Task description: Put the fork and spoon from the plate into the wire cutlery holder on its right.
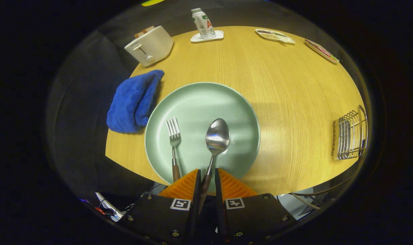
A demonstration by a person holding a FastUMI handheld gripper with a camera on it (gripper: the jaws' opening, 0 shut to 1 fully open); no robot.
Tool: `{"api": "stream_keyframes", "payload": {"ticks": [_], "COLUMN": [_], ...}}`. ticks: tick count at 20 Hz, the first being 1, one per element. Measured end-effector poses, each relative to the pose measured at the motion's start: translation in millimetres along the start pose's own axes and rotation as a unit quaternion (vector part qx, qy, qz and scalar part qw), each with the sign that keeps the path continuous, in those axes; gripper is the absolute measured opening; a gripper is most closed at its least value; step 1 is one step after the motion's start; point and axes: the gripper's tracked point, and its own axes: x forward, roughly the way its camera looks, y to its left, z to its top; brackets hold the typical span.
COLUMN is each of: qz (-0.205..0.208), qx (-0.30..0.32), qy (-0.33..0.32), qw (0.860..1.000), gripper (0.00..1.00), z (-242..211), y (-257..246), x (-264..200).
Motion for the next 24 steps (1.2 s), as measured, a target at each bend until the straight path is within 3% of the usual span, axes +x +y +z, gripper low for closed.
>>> {"api": "stream_keyframes", "payload": {"ticks": [4,5,10,13,15,20,24], "qz": [-0.002,-0.003,0.032,0.084,0.098,0.087,0.055], "qx": [0.01,0.012,0.04,0.09,0.114,0.143,0.177], "qy": [-0.006,-0.005,-0.009,-0.02,-0.034,-0.102,-0.17], "qw": [1.0,1.0,0.999,0.992,0.988,0.981,0.968], "gripper": [0.17,0.04,0.04,0.04,0.04,0.04,0.04], "z": [8.3,8.9,17.9,30.8,41.9,79.5,101.5], "y": [-5.3,-1.2,3.7,13.5,10.5,-25.5,-83.7], "x": [21.1,2.2,-3.2,-17.8,-29.2,-71.9,-118.3]}}
